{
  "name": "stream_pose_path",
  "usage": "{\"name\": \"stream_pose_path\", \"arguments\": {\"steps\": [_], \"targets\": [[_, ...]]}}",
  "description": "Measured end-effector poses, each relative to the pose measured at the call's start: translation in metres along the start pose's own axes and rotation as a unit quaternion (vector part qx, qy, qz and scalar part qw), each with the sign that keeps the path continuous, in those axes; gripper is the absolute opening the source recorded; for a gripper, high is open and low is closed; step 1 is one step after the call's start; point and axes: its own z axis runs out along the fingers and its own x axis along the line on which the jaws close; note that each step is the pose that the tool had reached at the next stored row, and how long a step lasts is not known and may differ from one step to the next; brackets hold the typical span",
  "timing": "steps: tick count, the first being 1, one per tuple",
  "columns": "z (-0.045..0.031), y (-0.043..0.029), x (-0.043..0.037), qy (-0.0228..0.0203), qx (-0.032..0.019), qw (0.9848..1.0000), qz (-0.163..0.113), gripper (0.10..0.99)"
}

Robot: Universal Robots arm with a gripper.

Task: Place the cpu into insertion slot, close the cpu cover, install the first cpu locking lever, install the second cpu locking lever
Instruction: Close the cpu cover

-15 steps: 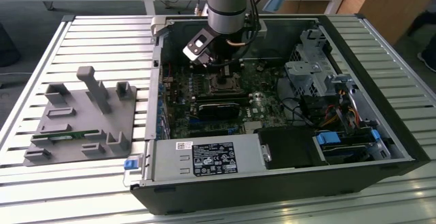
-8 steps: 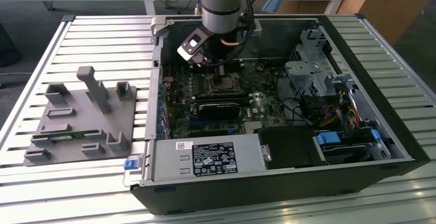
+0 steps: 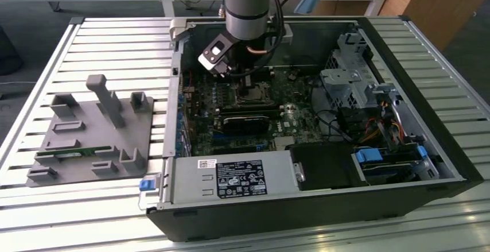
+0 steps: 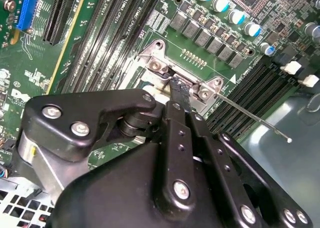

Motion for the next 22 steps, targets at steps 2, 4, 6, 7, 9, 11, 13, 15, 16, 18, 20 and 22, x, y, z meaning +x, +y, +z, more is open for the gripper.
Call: {"name": "stream_pose_path", "arguments": {"steps": [2, 4, 6, 7, 9, 11, 13, 15, 16, 18, 20, 22], "targets": [[0.0004, 0.0001, 0.0000, -0.0001, 0.0001, 1.0000, 0.000, 0.106], [0.0009, 0.0007, 0.0002, 0.0000, 0.0000, 1.0000, 0.000, 0.106], [0.0012, 0.0016, 0.0005, 0.0000, 0.0000, 1.0000, 0.000, 0.106], [0.0012, 0.0021, 0.0008, 0.0000, 0.0000, 1.0000, 0.000, 0.106], [0.0013, 0.0023, 0.0015, 0.0001, 0.0000, 1.0000, 0.000, 0.106], [0.0004, 0.0024, 0.0021, 0.0000, 0.0001, 1.0000, 0.000, 0.106], [-0.0020, 0.0025, 0.0023, 0.0001, 0.0000, 1.0000, 0.000, 0.106], [-0.0051, 0.0025, 0.0024, 0.0001, 0.0000, 1.0000, 0.000, 0.106], [-0.0054, 0.0025, 0.0024, 0.0002, 0.0000, 1.0000, 0.000, 0.106], [-0.0054, 0.0032, 0.0024, 0.0002, 0.0000, 1.0000, 0.000, 0.106], [-0.0054, 0.0049, 0.0024, 0.0001, 0.0001, 1.0000, 0.000, 0.106], [-0.0053, 0.0072, 0.0023, 0.0001, 0.0001, 1.0000, 0.000, 0.106]]}}
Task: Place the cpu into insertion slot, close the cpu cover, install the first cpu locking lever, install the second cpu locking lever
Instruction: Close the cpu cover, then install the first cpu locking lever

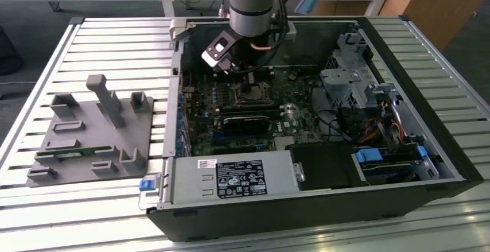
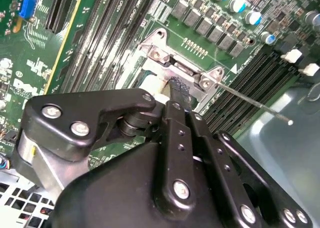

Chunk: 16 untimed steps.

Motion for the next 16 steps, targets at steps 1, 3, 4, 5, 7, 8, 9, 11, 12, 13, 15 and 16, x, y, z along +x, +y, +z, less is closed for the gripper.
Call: {"name": "stream_pose_path", "arguments": {"steps": [1, 3, 4, 5, 7, 8, 9, 11, 12, 13, 15, 16], "targets": [[0.0000, 0.0010, 0.0000, -0.0001, 0.0001, 1.0000, 0.000, 0.106], [0.0000, 0.0027, -0.0001, 0.0000, 0.0000, 1.0000, 0.000, 0.106], [0.0000, 0.0038, -0.0001, 0.0000, 0.0000, 1.0000, 0.000, 0.106], [0.0001, 0.0048, -0.0001, 0.0000, 0.0001, 1.0000, 0.000, 0.106], [0.0002, 0.0066, -0.0001, 0.0001, 0.0000, 1.0000, 0.000, 0.106], [0.0002, 0.0074, -0.0001, 0.0000, 0.0000, 1.0000, 0.000, 0.106], [0.0002, 0.0081, -0.0002, 0.0000, 0.0001, 1.0000, 0.000, 0.106], [0.0003, 0.0089, -0.0002, 0.0000, 0.0001, 1.0000, 0.000, 0.106], [0.0003, 0.0090, -0.0002, 0.0000, 0.0001, 1.0000, 0.000, 0.106], [0.0003, 0.0090, -0.0002, 0.0000, 0.0000, 1.0000, 0.000, 0.106], [0.0001, 0.0091, -0.0001, -0.0001, 0.0001, 1.0000, 0.000, 0.106], [-0.0002, 0.0091, -0.0001, -0.0001, 0.0001, 1.0000, 0.000, 0.106]]}}
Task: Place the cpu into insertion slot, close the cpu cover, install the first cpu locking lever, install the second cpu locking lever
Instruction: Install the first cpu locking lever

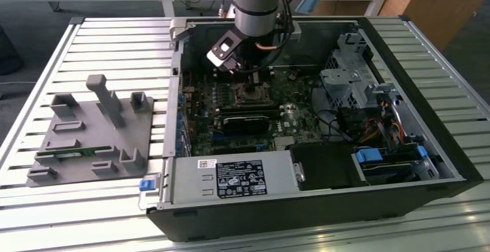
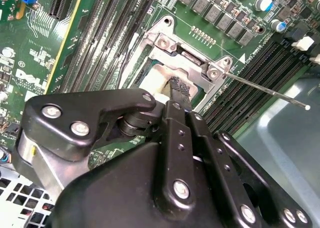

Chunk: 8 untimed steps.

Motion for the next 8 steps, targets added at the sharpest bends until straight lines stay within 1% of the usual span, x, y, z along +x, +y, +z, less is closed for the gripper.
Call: {"name": "stream_pose_path", "arguments": {"steps": [8], "targets": [[-0.0052, 0.0001, 0.0001, 0.0001, -0.0001, 1.0000, 0.000, 0.106]]}}
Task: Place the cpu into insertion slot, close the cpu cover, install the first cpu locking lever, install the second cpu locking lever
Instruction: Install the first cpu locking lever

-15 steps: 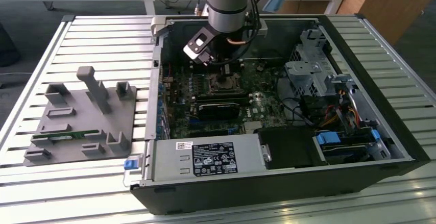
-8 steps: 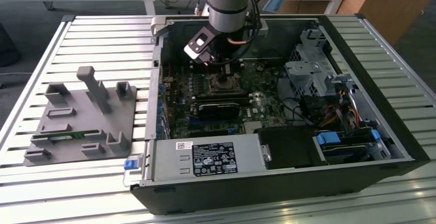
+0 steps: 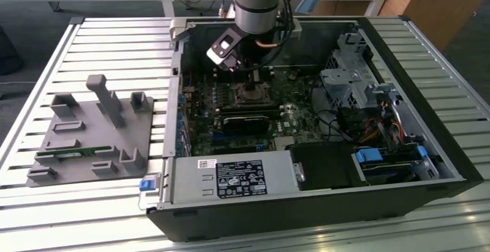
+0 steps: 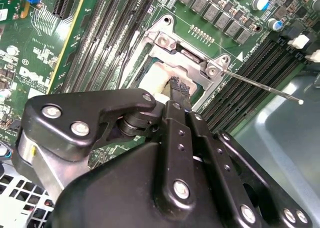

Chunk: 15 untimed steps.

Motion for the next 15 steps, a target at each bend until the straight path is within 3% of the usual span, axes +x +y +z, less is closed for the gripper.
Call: {"name": "stream_pose_path", "arguments": {"steps": [7, 15], "targets": [[-0.0062, 0.0001, 0.0002, 0.0000, 0.0000, 1.0000, 0.000, 0.106], [-0.0192, 0.0004, 0.0005, 0.0000, 0.0000, 1.0000, 0.000, 0.106]]}}
